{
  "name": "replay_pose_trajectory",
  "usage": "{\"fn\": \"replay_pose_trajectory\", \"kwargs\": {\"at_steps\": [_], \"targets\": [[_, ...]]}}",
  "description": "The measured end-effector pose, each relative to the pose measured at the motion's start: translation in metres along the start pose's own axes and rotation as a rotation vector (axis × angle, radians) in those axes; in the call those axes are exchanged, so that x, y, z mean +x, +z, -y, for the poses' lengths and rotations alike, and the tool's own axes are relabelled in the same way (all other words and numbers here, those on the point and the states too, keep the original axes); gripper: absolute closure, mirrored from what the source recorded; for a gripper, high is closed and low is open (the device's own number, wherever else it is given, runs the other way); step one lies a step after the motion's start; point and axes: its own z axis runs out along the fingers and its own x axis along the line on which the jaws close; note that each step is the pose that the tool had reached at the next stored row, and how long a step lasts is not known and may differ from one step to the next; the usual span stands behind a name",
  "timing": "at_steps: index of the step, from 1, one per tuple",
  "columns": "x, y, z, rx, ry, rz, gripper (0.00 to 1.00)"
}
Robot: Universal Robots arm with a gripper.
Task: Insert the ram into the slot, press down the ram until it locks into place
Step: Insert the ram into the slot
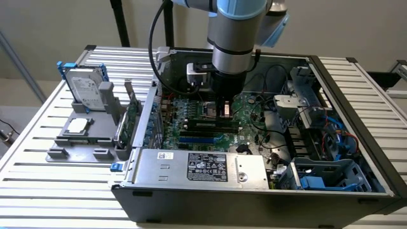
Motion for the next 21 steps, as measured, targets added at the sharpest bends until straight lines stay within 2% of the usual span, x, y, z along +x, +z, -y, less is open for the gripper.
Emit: {"fn": "replay_pose_trajectory", "kwargs": {"at_steps": [21], "targets": [[-0.0024,0.0038,-0.0008,-0.0003,0.009,-0.0008,0.85]]}}
